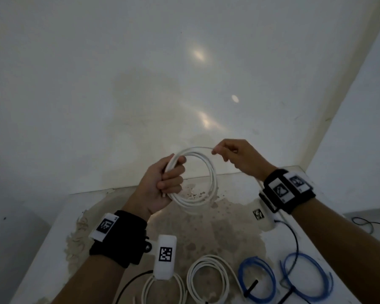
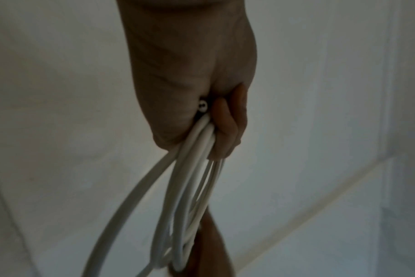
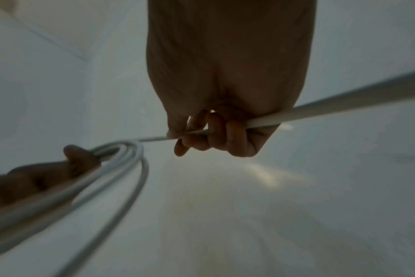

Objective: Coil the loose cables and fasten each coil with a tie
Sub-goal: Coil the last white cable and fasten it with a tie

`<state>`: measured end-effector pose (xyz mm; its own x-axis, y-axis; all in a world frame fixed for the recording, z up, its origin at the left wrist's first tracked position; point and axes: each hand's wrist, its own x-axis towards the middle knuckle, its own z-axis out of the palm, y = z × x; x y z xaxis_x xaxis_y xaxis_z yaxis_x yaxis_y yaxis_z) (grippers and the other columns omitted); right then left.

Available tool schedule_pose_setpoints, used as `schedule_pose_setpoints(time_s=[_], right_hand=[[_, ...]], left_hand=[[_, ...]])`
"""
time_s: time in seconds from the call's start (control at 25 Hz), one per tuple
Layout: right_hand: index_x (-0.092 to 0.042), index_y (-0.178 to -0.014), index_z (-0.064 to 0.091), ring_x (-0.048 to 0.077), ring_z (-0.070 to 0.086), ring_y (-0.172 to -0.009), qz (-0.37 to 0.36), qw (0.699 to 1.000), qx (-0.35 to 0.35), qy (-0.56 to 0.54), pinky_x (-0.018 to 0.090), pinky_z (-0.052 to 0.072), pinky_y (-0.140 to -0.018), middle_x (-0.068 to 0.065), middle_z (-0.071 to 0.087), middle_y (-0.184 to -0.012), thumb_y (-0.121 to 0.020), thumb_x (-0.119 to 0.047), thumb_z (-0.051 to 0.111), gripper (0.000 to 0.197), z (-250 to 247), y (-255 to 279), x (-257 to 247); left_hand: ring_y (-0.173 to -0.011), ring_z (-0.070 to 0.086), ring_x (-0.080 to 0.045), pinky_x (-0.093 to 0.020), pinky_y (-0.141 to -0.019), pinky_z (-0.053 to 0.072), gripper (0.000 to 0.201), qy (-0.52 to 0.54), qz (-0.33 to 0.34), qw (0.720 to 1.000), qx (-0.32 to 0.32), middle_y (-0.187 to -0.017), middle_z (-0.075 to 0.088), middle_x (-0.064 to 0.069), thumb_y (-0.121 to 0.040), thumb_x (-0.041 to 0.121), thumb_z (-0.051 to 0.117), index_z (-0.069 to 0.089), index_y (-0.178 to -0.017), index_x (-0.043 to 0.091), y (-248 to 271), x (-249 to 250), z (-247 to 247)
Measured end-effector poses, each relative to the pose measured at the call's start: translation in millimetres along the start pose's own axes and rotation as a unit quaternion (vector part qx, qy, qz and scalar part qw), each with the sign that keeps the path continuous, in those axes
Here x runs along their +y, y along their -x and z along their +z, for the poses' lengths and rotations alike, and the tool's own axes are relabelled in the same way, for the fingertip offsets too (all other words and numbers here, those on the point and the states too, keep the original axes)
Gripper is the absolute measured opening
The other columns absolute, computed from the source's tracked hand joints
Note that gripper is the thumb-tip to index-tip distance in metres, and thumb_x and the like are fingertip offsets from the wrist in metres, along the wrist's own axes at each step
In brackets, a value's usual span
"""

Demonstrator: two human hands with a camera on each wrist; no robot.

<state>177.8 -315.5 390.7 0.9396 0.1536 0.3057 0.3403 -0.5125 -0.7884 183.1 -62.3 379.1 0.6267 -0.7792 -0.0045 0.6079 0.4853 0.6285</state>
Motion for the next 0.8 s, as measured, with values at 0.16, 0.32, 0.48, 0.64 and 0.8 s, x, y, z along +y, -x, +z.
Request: schedule_pose_setpoints(time_s=[0.16, 0.32, 0.48, 0.64, 0.8], right_hand=[[-0.018, -0.109, 0.071, 0.0, 0.042, -0.047, 0.097, 0.993, -0.064, 0.033, 0.013, 0.036, -0.049, -0.005, 0.055, -0.067, -0.106, -0.029, 0.041, 0.033, 38, 53, 45], [-0.019, -0.081, 0.049, 0.012, 0.042, -0.058, 0.108, 0.928, -0.312, 0.174, 0.032, 0.041, -0.069, 0.003, 0.049, -0.073, -0.108, -0.032, 0.029, 0.036, 69, 89, 15], [-0.013, -0.086, 0.056, 0.017, 0.05, -0.061, -0.069, 0.922, -0.287, 0.251, 0.034, 0.044, -0.066, 0.001, 0.057, -0.072, -0.106, -0.038, 0.037, 0.037, 70, 77, -51], [-0.019, -0.088, 0.075, 0.003, 0.059, -0.061, -0.11, 0.976, -0.149, 0.116, 0.021, 0.046, -0.061, -0.006, 0.073, -0.078, -0.091, -0.033, 0.069, 0.015, 40, 42, -70], [-0.018, -0.084, 0.072, 0.004, 0.051, -0.058, -0.053, 0.996, -0.066, 0.002, 0.014, 0.038, -0.059, -0.012, 0.063, -0.069, -0.083, -0.03, 0.078, 0.013, 39, 40, -46]], left_hand=[[-0.032, 0.017, -0.008, -0.016, -0.032, 0.019, 0.033, 0.008, 0.129, 0.989, 0.066, -0.046, 0.027, 0.006, -0.102, 0.037, 0.032, 0.052, -0.087, 0.014, 5, 16, -6], [-0.033, 0.026, -0.006, -0.016, -0.032, 0.023, 0.039, -0.025, 0.226, 0.957, 0.178, -0.047, 0.029, 0.008, -0.104, 0.04, 0.03, 0.052, -0.084, 0.015, -4, 18, -11], [-0.04, 0.039, -0.007, -0.018, -0.04, 0.037, 0.036, -0.172, 0.165, 0.94, 0.242, -0.052, 0.034, 0.006, -0.105, 0.034, 0.032, 0.052, -0.084, 0.013, -14, -15, -5], [-0.043, 0.047, -0.015, -0.023, -0.044, 0.035, 0.044, -0.31, 0.052, 0.925, 0.214, -0.057, 0.049, -0.004, -0.104, 0.031, 0.036, 0.06, -0.072, 0.013, -2, -44, 15], [-0.036, 0.023, -0.006, -0.018, -0.036, 0.017, 0.044, -0.245, -0.037, 0.95, 0.188, -0.057, 0.038, 0.001, -0.102, 0.05, 0.031, 0.053, -0.083, 0.017, 2, -57, 28]])
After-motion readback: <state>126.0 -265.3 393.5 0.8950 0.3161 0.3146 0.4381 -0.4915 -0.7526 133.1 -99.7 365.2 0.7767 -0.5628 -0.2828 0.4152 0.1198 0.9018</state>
